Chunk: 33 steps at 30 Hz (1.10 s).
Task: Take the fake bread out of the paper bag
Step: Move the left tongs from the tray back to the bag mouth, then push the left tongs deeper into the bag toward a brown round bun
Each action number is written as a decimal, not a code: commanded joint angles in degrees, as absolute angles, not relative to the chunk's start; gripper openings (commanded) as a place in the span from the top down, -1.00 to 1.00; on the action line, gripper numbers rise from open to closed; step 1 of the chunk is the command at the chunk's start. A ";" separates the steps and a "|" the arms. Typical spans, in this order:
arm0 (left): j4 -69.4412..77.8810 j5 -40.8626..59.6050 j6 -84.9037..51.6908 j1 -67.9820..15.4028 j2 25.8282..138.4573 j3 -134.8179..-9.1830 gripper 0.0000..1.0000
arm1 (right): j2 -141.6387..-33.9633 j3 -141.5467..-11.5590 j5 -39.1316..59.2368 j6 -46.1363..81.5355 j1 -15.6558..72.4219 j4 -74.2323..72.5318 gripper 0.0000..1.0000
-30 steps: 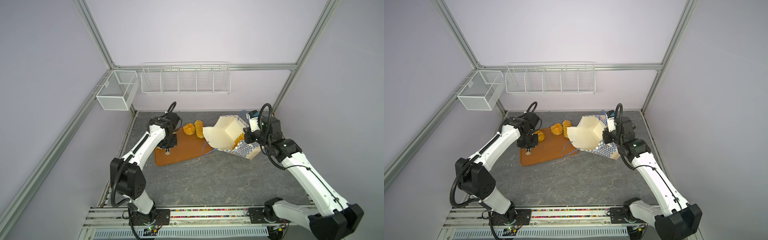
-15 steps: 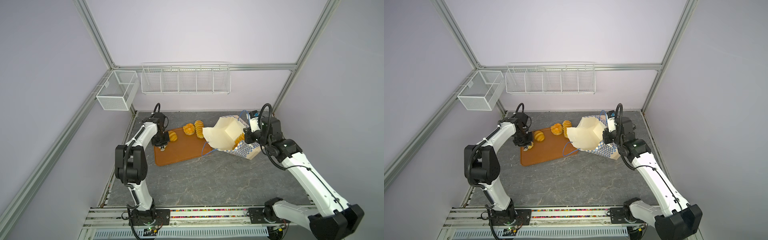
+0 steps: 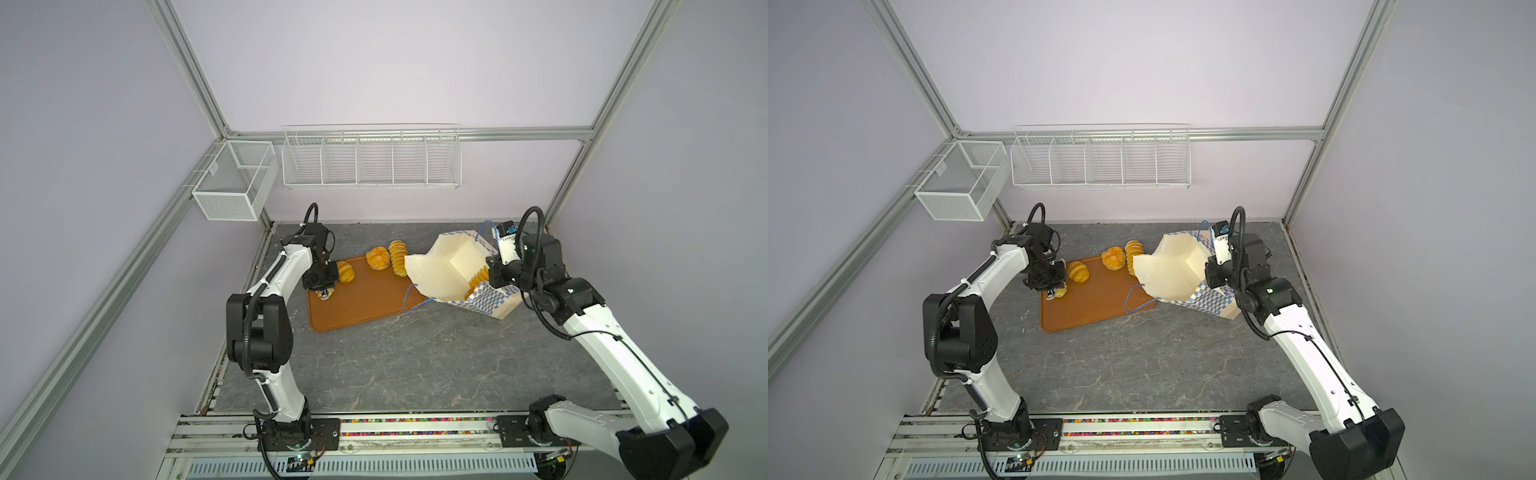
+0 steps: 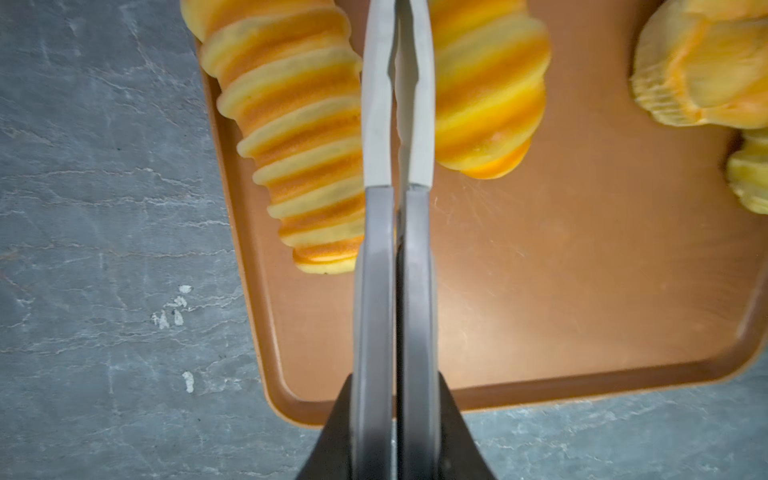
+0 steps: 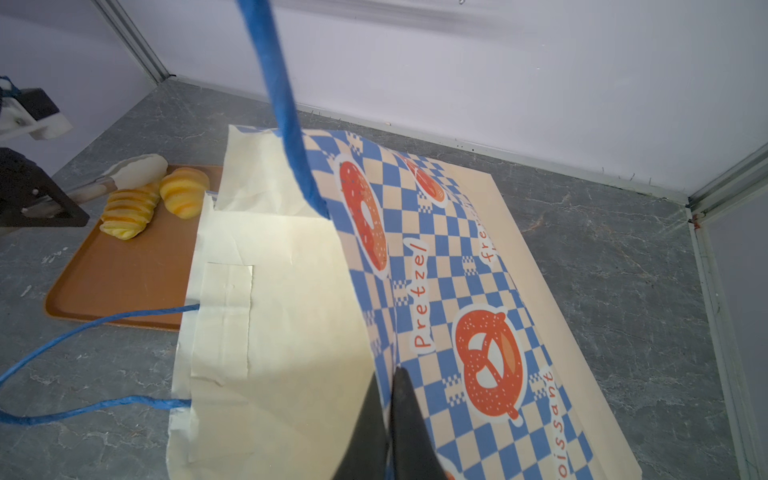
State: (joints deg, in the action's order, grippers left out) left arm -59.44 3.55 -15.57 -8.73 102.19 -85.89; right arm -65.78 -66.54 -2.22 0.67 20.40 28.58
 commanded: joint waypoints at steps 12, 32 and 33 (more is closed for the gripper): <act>-65.83 13.51 -7.70 -16.75 81.46 -86.57 1.00 | -62.10 -63.19 0.48 -4.79 25.55 27.64 0.86; -54.71 7.88 -15.71 -55.77 71.31 -79.63 1.00 | -63.08 -69.56 -8.82 -10.25 27.81 30.50 0.86; -53.79 8.05 -16.01 -56.77 71.59 -79.18 1.00 | -63.18 -69.69 -9.00 -10.61 27.70 30.38 0.86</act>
